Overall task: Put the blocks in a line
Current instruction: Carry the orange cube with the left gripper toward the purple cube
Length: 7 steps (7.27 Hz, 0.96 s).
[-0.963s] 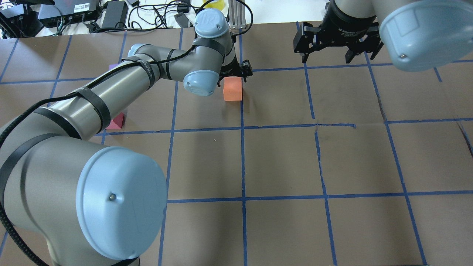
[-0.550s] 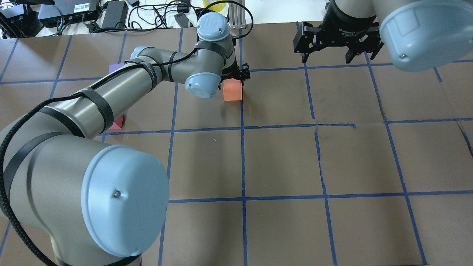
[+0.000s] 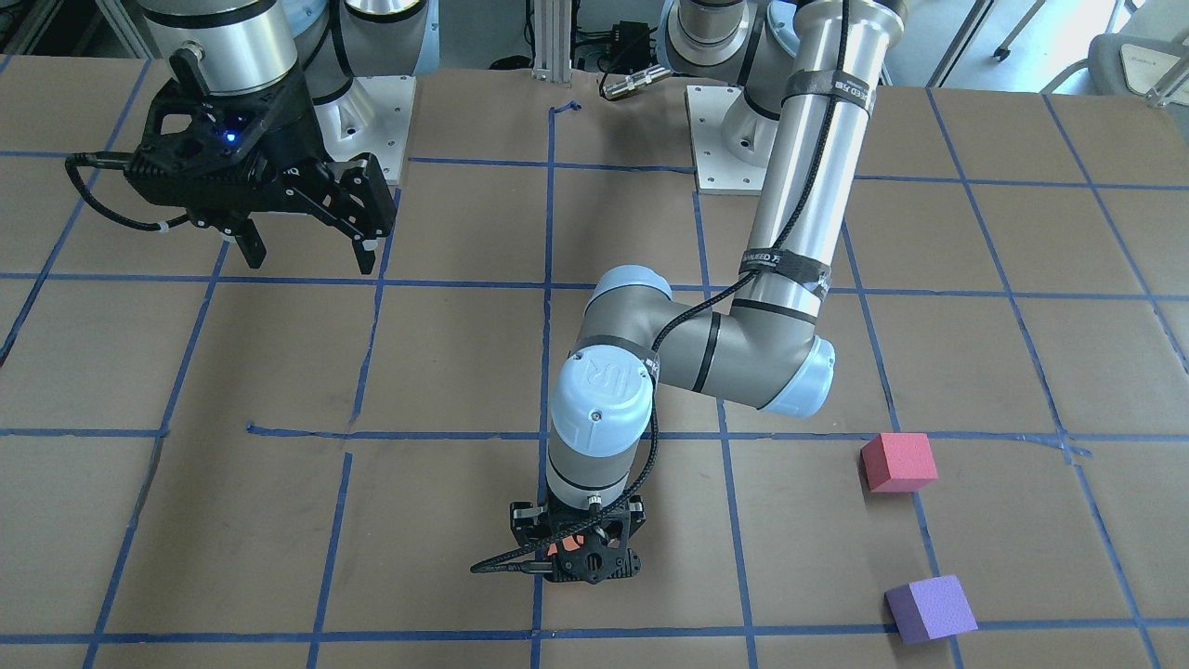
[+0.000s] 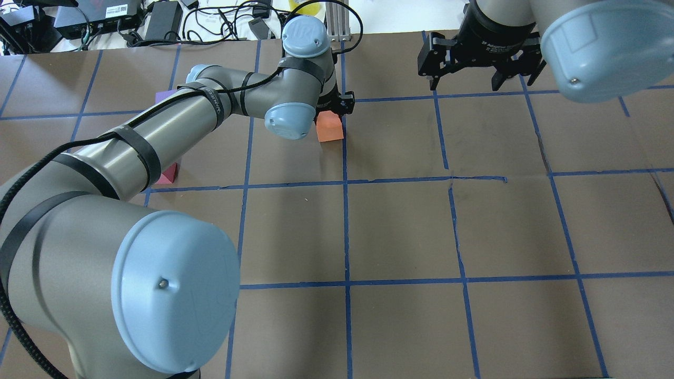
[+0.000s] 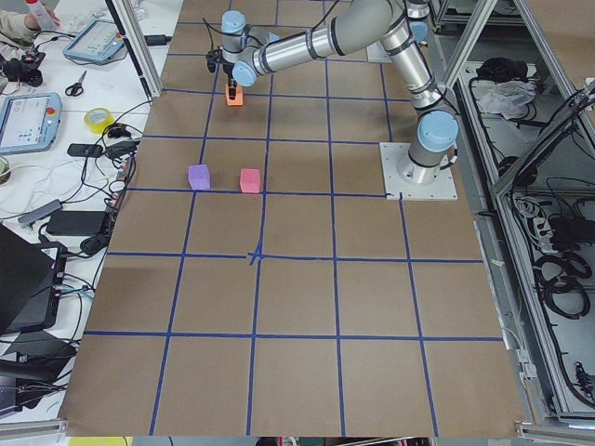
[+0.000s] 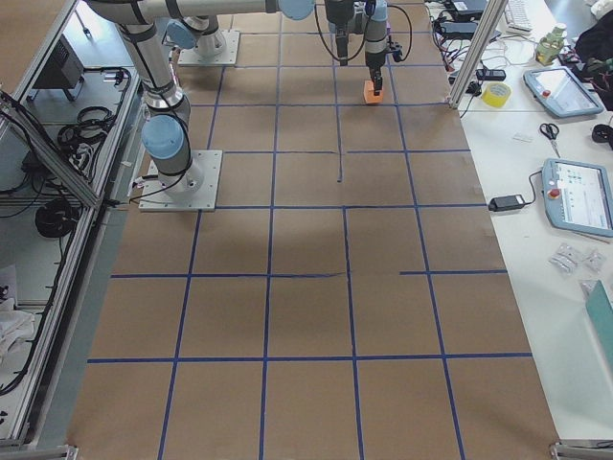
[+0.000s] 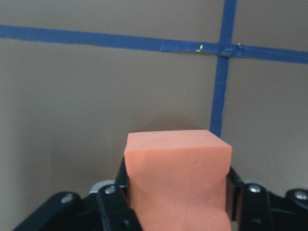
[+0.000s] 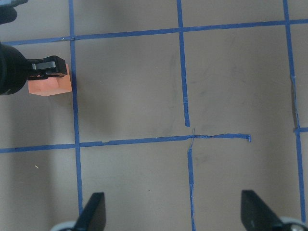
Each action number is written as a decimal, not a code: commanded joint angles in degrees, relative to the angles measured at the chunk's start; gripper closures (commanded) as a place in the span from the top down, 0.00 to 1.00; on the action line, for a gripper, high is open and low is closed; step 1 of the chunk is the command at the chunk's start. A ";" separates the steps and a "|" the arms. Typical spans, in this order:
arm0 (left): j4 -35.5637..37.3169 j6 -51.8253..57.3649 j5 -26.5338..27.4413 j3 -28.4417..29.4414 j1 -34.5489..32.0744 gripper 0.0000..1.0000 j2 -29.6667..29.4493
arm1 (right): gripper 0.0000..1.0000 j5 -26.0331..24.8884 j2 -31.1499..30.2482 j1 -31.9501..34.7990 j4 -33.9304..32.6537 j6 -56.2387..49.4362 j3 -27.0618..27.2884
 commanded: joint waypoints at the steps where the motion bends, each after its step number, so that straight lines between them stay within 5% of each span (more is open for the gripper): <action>1: -3.32 2.70 0.57 1.91 0.96 0.14 2.79 | 1.00 -0.17 -0.09 0.03 0.12 0.00 0.02; 4: -10.28 5.53 0.49 1.85 8.77 0.13 6.31 | 1.00 -0.09 0.00 0.03 0.03 0.00 0.10; 7: -15.11 19.36 0.84 0.62 18.08 0.11 9.29 | 1.00 -0.17 -0.09 0.03 0.12 0.00 0.02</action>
